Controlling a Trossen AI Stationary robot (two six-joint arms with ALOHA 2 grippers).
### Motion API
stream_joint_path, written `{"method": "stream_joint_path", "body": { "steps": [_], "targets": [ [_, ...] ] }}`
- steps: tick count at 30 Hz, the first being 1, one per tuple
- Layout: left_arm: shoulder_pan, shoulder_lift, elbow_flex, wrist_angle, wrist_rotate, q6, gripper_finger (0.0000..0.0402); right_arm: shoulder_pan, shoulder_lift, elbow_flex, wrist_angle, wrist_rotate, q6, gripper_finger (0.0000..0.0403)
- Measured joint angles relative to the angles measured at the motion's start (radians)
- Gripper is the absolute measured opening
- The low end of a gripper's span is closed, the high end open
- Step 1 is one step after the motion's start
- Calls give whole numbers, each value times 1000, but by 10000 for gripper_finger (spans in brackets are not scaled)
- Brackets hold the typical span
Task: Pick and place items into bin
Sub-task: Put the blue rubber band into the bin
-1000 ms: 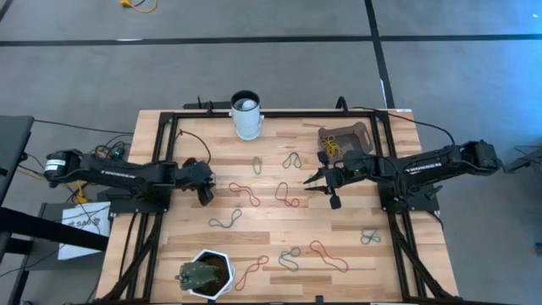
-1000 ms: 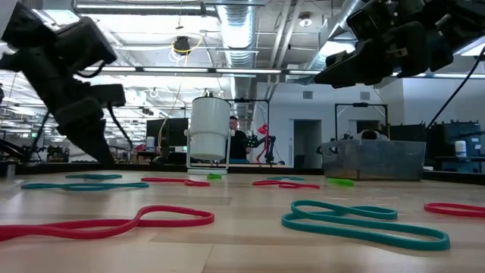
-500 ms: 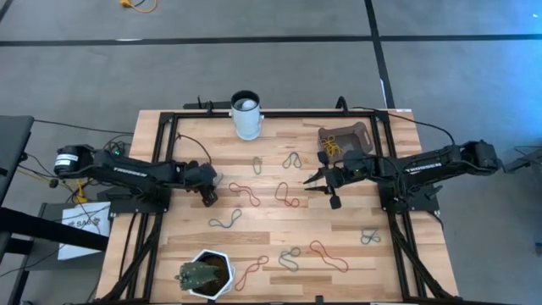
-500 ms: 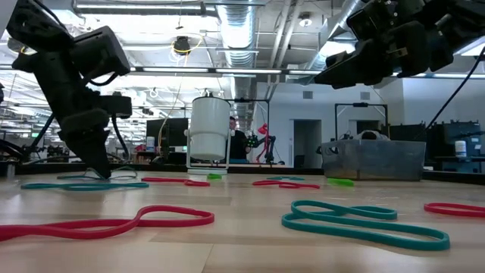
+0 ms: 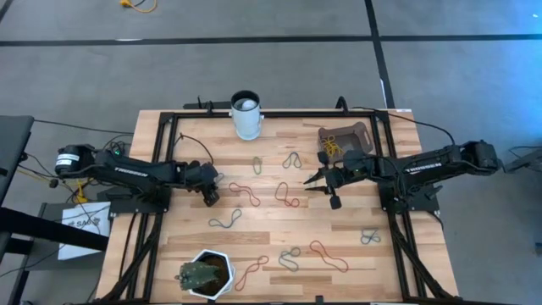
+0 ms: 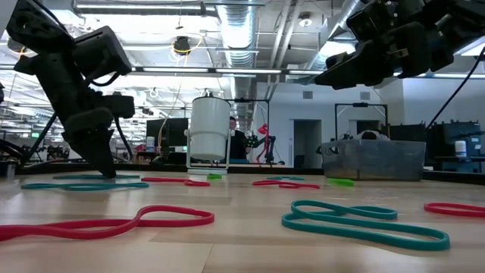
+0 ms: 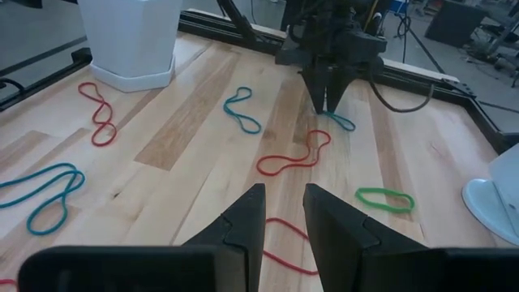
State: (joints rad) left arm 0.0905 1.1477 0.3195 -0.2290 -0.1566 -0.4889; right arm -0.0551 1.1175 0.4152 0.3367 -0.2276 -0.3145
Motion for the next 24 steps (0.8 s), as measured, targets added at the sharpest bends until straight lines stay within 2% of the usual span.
{"method": "stream_joint_path", "body": {
  "steps": [10,15,18,24],
  "targets": [
    [0,-2,-27,13,-22,-20,95,0,0,0,0,0,0,82],
    [1,-3,-40,21,-23,-14,39,0,0,0,4,0,0,82],
    [1,-1,-42,85,-22,43,7,0,0,0,40,27,0,82],
    [1,-2,97,60,-20,185,1,0,0,0,133,75,7,82]
  ]
}}
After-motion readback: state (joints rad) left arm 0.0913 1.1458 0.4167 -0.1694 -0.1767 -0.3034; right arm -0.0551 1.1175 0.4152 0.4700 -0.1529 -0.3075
